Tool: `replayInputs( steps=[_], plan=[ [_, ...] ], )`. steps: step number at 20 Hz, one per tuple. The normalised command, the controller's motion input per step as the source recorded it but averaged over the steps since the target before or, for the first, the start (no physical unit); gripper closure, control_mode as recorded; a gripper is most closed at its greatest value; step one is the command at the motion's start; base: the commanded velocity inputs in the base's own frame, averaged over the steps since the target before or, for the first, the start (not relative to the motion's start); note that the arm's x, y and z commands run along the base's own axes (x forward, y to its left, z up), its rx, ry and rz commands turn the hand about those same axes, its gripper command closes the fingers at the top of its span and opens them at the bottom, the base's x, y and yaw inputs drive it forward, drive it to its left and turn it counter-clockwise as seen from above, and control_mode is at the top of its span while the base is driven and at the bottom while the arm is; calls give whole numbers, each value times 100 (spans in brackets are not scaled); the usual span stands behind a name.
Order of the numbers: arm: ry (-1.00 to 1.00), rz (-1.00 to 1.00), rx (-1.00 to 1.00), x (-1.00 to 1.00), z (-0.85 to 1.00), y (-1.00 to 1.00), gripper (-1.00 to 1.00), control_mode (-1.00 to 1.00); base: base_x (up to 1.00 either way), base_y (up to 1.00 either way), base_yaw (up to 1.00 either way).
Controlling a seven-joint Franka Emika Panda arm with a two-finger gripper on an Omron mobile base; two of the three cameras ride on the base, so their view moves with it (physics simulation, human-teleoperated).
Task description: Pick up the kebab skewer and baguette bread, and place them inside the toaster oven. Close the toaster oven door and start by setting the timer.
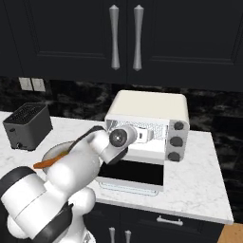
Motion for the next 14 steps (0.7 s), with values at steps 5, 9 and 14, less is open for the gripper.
replayInputs(
  steps=[5,9,14],
  plan=[
    [-1,2,0,5,-27,0,-100,-100,0,0,0],
    [0,4,0,24,-4,0,-100,-100,0,0,0],
    [0,2,1,40,0,0,-100,-100,0,0,0]
  ],
)
